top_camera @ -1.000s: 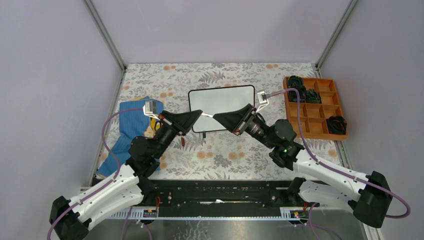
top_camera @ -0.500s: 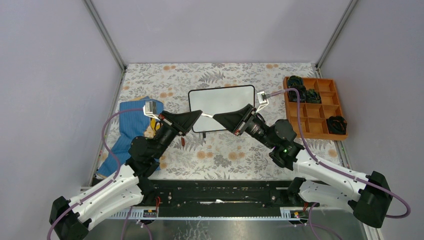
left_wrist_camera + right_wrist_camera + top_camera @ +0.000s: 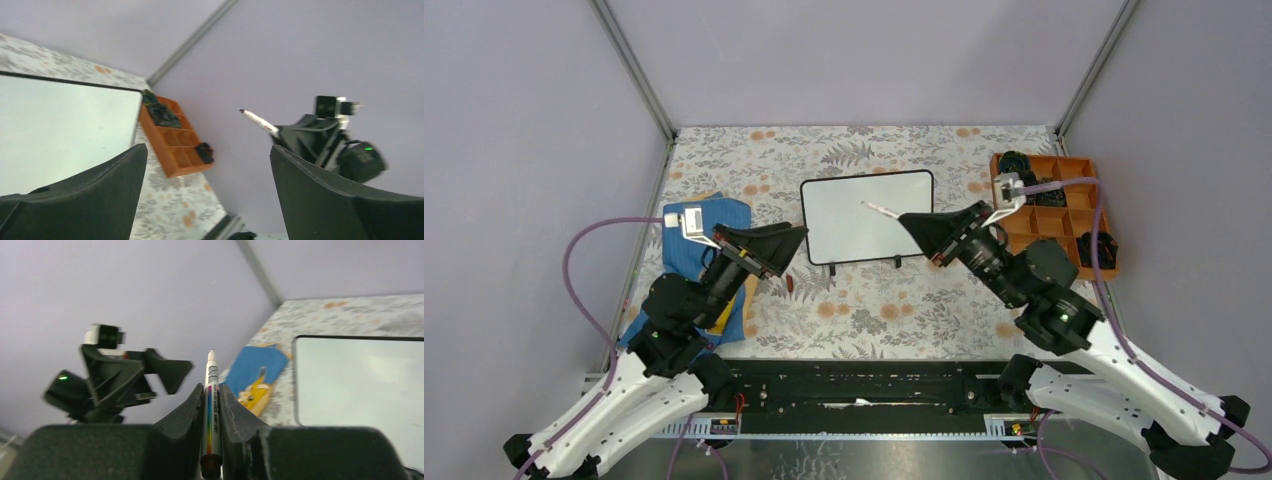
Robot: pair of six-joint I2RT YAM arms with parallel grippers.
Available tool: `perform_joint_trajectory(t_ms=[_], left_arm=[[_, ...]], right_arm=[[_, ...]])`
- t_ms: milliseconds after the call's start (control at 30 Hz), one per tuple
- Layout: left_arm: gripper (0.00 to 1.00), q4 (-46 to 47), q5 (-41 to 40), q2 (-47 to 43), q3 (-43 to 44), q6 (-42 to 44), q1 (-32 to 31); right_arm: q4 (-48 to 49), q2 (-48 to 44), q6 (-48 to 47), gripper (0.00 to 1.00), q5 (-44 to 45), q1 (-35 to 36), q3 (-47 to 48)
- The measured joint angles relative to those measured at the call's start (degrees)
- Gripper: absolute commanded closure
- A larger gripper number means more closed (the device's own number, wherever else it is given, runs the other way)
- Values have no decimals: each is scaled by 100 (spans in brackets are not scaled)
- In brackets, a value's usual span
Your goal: Write a sentence on the whiteboard
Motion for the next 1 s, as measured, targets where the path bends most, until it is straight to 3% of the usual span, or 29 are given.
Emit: perform_joint_trajectory(t_ms=[233, 400, 700, 1000], left_arm=[[1, -1827, -634, 313, 1034, 1759, 0], [1, -2205, -850, 688, 1255, 2551, 0], [1, -1818, -772, 1696, 1167, 3259, 0], [1, -691, -686, 1851, 332, 3539, 76]], right_arm=[[-1757, -229, -1008, 100, 1694, 2, 472], [-2404, 190, -1215, 100, 2312, 2, 472], [-2577, 629, -1250, 100, 2385, 2, 435], [-1759, 732, -1239, 100, 2444, 2, -70]])
